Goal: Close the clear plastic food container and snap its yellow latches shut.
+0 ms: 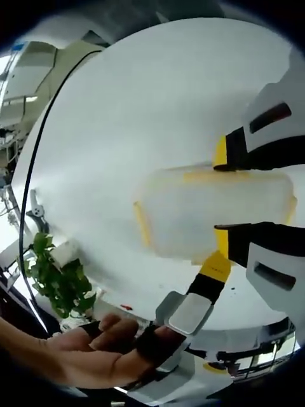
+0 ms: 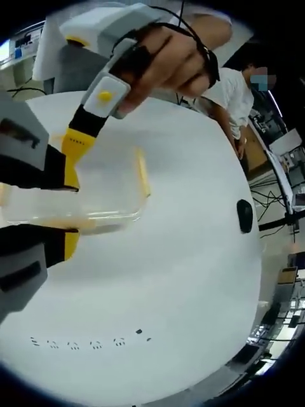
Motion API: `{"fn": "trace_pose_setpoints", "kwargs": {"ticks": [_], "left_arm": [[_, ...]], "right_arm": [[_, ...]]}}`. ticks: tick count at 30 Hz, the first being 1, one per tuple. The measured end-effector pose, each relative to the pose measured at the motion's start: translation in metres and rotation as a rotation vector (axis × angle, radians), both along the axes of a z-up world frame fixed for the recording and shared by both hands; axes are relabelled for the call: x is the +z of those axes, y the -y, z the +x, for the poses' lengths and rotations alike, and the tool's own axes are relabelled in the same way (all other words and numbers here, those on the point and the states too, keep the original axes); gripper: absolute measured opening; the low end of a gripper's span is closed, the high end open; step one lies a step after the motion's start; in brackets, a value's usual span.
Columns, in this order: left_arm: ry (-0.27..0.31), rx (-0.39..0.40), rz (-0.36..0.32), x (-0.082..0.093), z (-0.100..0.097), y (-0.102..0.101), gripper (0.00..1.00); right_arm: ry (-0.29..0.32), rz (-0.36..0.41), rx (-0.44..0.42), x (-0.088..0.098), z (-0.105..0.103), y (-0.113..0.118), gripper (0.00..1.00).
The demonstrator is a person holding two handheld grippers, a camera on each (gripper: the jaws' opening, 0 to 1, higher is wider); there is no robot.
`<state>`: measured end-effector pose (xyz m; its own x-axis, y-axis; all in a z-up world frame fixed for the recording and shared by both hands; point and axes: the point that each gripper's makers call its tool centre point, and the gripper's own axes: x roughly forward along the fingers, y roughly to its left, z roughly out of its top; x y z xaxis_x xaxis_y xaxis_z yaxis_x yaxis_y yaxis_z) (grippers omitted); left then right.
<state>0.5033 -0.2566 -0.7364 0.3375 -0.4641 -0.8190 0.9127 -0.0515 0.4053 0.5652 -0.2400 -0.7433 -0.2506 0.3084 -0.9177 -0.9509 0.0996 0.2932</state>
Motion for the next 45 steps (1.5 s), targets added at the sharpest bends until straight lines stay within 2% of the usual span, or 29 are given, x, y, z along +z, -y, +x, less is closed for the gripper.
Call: {"fn": "trace_pose_setpoints", "kwargs": {"ticks": [2,3,8,16,20,24,29,32,35,37,39,45], "left_arm": [[-0.005,-0.002,-0.005,0.000,0.000,-0.001,0.27],[-0.002,-0.006,-0.006,0.000,-0.001,-0.001,0.27],[0.012,-0.010,-0.004,0.000,-0.002,0.000,0.28],[0.021,-0.011,-0.009,0.001,-0.002,0.002,0.30],[0.034,-0.040,-0.013,0.002,-0.002,0.002,0.31],[0.050,-0.069,-0.001,0.002,-0.005,0.004,0.31],[-0.002,-0.047,-0.036,0.009,-0.009,0.004,0.26],[-0.045,-0.042,-0.046,0.008,-0.010,0.001,0.32],[-0.073,-0.052,-0.052,0.009,-0.012,-0.001,0.35],[-0.115,-0.048,-0.071,0.009,-0.015,-0.004,0.38],[-0.105,-0.046,-0.070,0.011,-0.012,-0.008,0.39],[-0.123,-0.017,-0.066,0.013,-0.005,-0.021,0.43]], "right_arm": [[-0.025,0.006,-0.006,0.000,-0.003,-0.004,0.27],[-0.014,0.015,0.033,0.002,-0.003,-0.004,0.26],[-0.025,0.067,-0.003,0.003,-0.002,-0.008,0.27],[0.013,0.071,0.006,0.008,0.000,-0.015,0.29],[0.039,0.089,0.000,0.011,-0.001,-0.016,0.29],[0.035,0.084,-0.003,0.012,-0.006,-0.010,0.34],[0.088,0.079,0.017,0.014,-0.002,0.003,0.37],[0.101,0.093,-0.001,0.016,-0.002,0.007,0.43],[0.110,0.099,-0.002,0.017,-0.006,0.013,0.44],[0.119,0.099,-0.009,0.018,-0.005,0.017,0.45],[0.120,0.105,-0.016,0.019,-0.006,0.018,0.45],[0.130,0.109,-0.022,0.022,-0.014,0.025,0.46]]}}
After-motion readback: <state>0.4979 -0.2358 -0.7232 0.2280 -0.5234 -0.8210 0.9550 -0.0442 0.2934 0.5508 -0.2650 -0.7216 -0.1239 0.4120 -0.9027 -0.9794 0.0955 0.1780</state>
